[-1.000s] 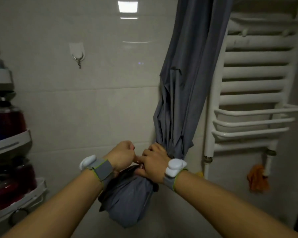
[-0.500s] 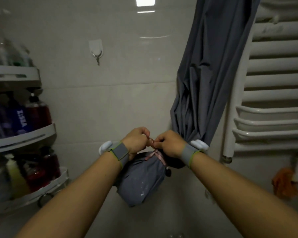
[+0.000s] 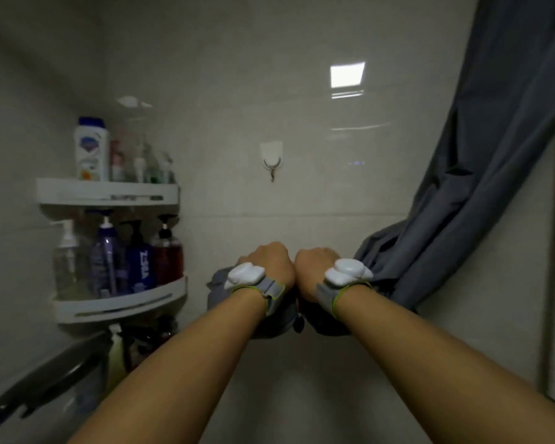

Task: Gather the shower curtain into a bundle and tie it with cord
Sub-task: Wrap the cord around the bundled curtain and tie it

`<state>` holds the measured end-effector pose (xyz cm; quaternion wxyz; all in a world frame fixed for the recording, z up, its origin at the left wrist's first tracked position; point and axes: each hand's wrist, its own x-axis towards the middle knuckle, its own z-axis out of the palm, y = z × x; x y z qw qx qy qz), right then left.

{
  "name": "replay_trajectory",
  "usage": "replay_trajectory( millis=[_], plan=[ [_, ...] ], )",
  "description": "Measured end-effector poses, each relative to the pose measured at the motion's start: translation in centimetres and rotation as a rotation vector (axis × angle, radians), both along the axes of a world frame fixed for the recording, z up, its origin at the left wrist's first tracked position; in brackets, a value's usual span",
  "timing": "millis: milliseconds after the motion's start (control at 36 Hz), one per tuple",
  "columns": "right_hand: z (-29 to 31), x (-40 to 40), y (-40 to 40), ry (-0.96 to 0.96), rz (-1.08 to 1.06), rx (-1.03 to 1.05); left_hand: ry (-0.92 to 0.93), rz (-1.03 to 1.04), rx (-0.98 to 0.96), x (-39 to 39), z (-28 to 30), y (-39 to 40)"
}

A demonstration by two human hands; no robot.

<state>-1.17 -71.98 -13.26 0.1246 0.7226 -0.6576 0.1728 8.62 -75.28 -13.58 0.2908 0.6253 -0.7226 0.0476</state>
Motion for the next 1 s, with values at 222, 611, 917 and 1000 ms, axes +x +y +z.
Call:
replay_trajectory(
  millis=[222,611,917,1000],
  plan=[
    [6.0,3.1,-8.5,-0.108,-0.067,-0.082,-0.040,-0.110,-0.240,4.7,5.3,-7.7],
    [16.5,4.4,-18.4,-0.265,-0.140,-0.239,0.050,-0.221,-0.261,5.1,17.5,-19.8],
    [15.8,5.3,-18.8,-0.091,-0.176,-0.190,-0.112,-0.215,-0.168,3.8,17.7,-21.9],
    [15.2,5.4,-18.7,-0.040,-0.193,-0.176,-0.089,-0.205,-0.157,4.0,16.5,-22.1]
  ],
)
